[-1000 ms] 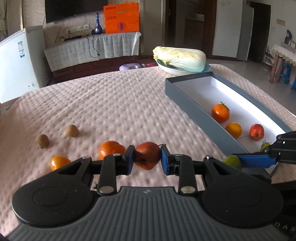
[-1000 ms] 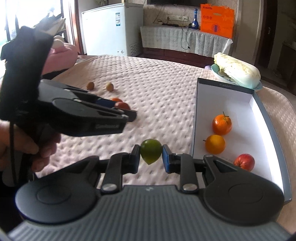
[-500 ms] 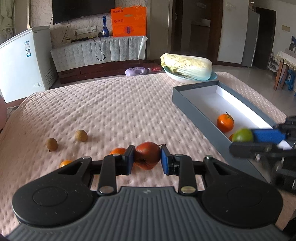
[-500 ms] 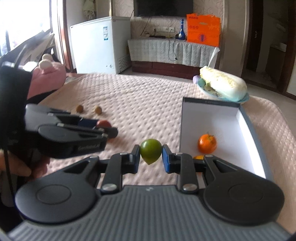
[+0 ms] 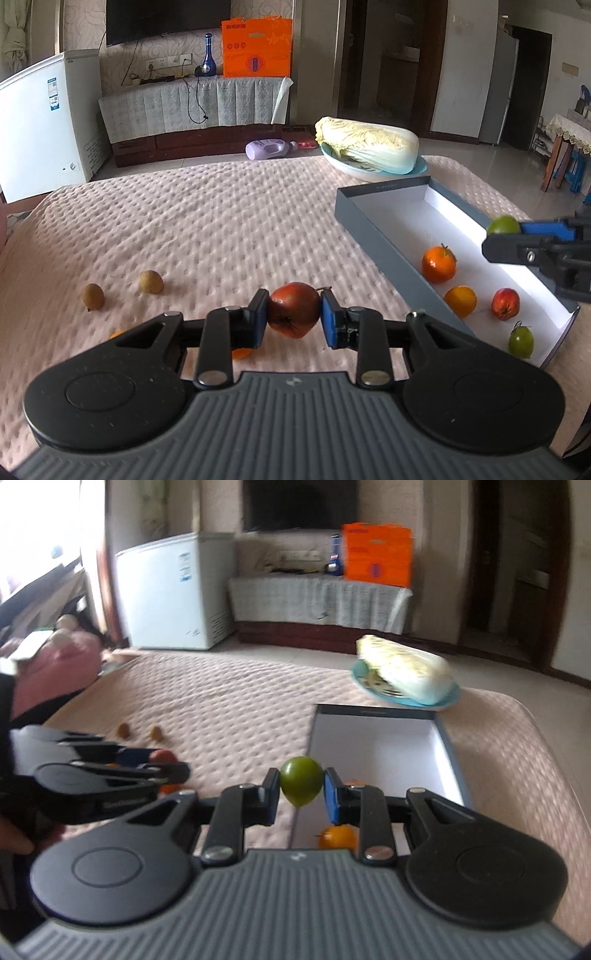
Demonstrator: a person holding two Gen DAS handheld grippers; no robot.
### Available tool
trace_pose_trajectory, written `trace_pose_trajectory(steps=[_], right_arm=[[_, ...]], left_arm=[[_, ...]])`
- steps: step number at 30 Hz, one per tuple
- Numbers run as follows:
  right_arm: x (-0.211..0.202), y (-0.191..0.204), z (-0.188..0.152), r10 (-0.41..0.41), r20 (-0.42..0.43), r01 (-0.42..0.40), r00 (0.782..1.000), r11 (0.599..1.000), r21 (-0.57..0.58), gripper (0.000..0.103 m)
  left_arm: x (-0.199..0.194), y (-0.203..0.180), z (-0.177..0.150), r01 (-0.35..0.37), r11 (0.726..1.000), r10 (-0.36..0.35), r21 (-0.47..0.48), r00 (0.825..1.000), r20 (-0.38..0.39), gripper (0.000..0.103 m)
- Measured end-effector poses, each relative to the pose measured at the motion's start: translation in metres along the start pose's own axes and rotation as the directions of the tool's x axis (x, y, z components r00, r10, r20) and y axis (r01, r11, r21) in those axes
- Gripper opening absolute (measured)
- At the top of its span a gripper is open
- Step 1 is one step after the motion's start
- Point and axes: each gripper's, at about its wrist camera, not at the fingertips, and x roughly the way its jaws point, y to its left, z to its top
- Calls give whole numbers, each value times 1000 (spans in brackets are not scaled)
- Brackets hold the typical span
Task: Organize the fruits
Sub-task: 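Carry the red tomato toward the box with the left gripper while right holds the lime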
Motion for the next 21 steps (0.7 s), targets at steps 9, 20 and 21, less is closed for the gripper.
trace_pose_trajectory(steps=[9,20,21], right_arm=[[5,-20,-16,-11,-50,13,999,1000,24,28],[4,-34,-22,-36,-81,39,996,999,32,28],[4,-36,-23,-39,-87,43,995,998,35,28]], left_arm=[[3,-14,10,25,1000,-25,1,1000,13,35],[10,-52,22,92,995,-94,41,995,32,35],[11,-56,23,98,994,-100,47,994,34,35]])
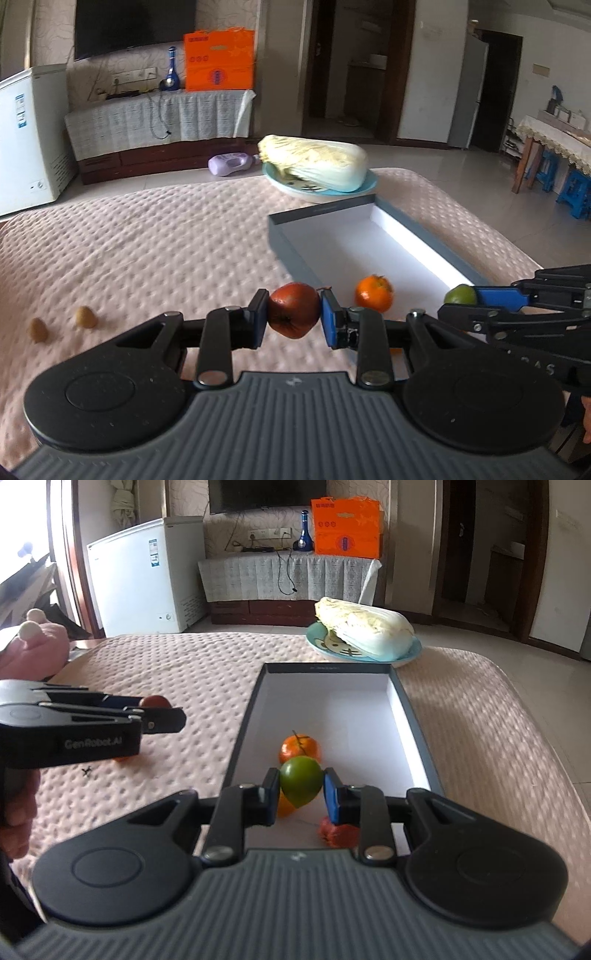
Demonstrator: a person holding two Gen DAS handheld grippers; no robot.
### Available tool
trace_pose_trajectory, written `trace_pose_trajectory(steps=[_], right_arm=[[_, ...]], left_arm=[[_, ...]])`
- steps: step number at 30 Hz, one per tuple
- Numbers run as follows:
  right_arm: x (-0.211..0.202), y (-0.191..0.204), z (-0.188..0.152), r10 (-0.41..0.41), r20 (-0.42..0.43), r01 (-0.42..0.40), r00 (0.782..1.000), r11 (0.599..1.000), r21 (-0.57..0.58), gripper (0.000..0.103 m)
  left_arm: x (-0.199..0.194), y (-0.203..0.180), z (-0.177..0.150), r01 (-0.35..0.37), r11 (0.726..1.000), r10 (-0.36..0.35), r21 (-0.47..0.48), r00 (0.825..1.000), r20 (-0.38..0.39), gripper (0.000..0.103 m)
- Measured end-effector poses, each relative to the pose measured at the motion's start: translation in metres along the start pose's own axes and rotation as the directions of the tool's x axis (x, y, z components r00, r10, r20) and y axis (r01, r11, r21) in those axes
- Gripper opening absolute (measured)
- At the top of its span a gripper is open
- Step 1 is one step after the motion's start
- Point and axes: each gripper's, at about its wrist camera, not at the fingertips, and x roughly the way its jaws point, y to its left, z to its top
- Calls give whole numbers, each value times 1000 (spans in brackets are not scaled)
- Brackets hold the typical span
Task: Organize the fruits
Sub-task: 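Carry the red tomato toward the box with the left gripper while right holds the lime, then drop the red tomato into the box by opening the left gripper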
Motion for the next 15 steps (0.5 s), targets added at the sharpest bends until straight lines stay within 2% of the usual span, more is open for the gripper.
trace_pose_trajectory(steps=[15], right_arm=[[12,-14,-6,-13,-62,14,998,1000,10,28]], left_arm=[[60,-38,32,65,998,-65,22,998,2,35]])
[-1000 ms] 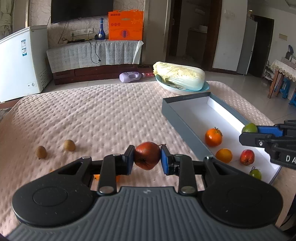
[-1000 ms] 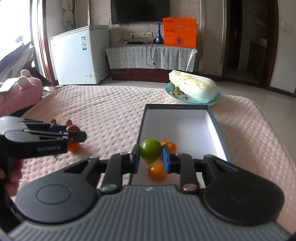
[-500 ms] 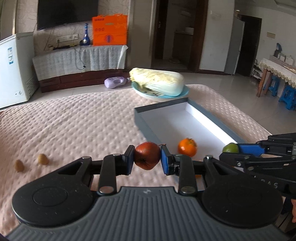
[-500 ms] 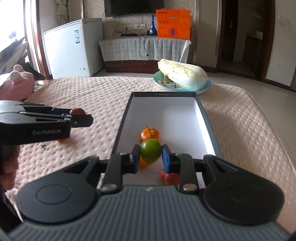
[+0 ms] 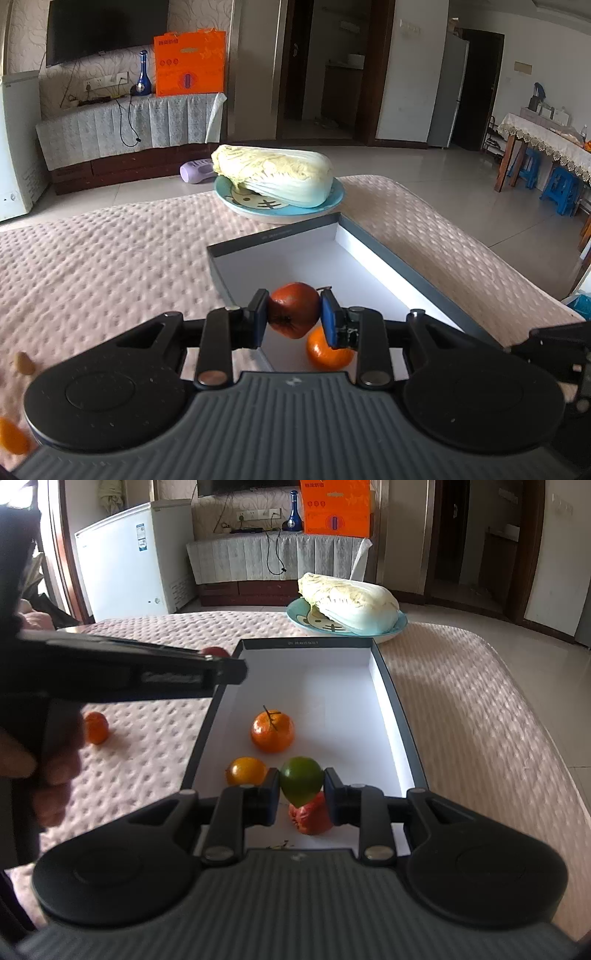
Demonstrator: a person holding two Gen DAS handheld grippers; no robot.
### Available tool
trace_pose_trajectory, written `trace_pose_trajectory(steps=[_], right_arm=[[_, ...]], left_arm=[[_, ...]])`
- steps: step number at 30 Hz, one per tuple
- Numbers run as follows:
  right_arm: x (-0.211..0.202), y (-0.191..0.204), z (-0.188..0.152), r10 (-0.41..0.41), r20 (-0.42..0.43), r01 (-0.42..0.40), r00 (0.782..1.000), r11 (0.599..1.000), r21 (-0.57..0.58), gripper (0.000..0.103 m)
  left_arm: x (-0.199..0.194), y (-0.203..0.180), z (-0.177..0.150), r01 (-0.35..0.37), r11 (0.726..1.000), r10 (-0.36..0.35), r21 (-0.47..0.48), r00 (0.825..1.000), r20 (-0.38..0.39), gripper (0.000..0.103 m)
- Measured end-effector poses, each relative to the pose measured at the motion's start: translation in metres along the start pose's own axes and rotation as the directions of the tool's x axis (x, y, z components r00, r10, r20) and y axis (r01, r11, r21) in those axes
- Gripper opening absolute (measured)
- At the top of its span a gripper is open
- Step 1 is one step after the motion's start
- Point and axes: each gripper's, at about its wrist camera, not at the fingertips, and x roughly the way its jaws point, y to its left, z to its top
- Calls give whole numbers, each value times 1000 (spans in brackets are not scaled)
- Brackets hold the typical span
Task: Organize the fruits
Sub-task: 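Drop the red tomato into the box by opening the left gripper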
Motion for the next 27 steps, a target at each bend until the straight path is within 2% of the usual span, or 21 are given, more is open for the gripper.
trace_pose_trajectory(steps=[10,17,19,21,27], right_arm=[[4,-3,-4,-1,-28,1,1000,1000,-6,28],[6,0,-2,8,-29,-9,1000,1000,-11,28],[6,1,-2,9,-27,-9,1000,1000,-10,28],[7,1,-2,7,-28,-7,1000,1000,-11,28],[10,7,0,-3,-17,2,1000,1000,-10,28]], left_arm=[[44,-17,3,29,1000,-29,9,999,-39,35],[53,-18,2,41,999,-40,13,998,-44,35],[50,-20,2,42,999,-41,24,998,-36,42],[46,-20,2,39,999,-38,28,999,-26,54],[27,-19,-1,45,998,-45,32,999,-10,57]])
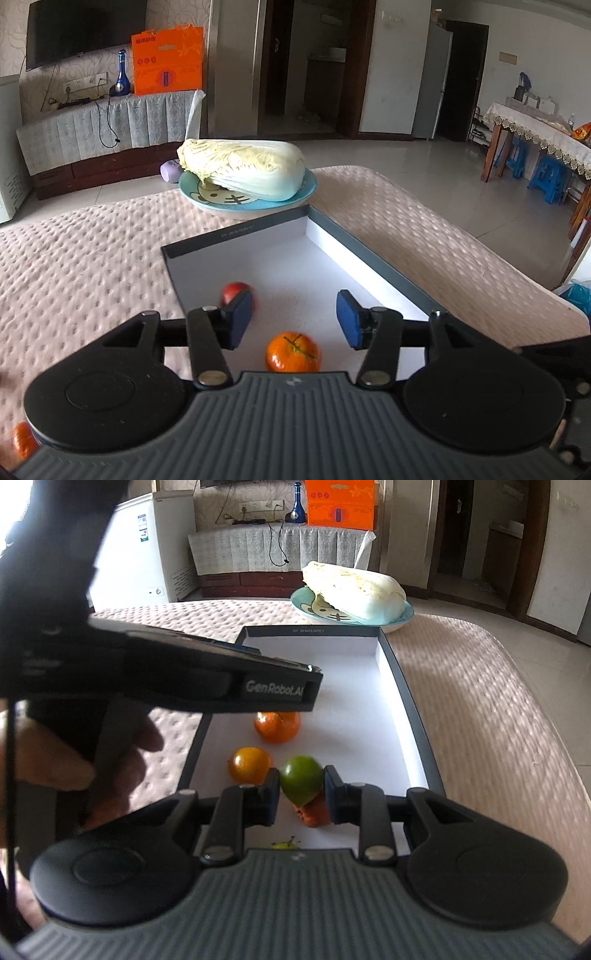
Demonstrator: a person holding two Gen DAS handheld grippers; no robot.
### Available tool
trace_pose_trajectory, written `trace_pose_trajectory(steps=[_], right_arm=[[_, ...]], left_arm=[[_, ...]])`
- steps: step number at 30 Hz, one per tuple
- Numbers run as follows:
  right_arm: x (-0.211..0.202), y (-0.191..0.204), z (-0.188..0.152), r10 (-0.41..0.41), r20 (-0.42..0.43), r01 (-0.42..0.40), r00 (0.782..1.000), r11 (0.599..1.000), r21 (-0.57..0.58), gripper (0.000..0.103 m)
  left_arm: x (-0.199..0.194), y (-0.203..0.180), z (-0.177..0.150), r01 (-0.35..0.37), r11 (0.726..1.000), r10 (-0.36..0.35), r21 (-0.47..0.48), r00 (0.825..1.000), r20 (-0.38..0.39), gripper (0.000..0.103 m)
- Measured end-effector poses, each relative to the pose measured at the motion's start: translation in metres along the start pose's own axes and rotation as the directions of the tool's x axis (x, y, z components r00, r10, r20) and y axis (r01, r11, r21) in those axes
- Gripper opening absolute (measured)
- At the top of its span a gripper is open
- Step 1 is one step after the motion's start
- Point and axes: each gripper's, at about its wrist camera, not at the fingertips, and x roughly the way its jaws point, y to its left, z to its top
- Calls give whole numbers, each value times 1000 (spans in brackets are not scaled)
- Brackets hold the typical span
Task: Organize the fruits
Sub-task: 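Drop the red tomato into the box by opening the left gripper, then lower the green lime into the box and open the right gripper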
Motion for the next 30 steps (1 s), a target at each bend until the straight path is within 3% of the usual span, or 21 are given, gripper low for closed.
trace_pose_trajectory(steps=[9,16,24,30], right_arm=[[-1,0,8,-6,52,3,999,998,57,29],[0,-4,11,-19,69,12,997,996,89,29],[9,-9,14,-52,64,44,997,990,132,29],[18,-2,15,-57,49,50,997,990,132,29]], left_arm=[[-70,14,-11,-54,998,55,-29,998,33,57],[-123,25,-47,-93,995,93,-35,996,2,57],[-122,20,-76,-110,994,110,-2,992,-60,57],[-115,16,-83,-112,994,113,19,992,-53,57]])
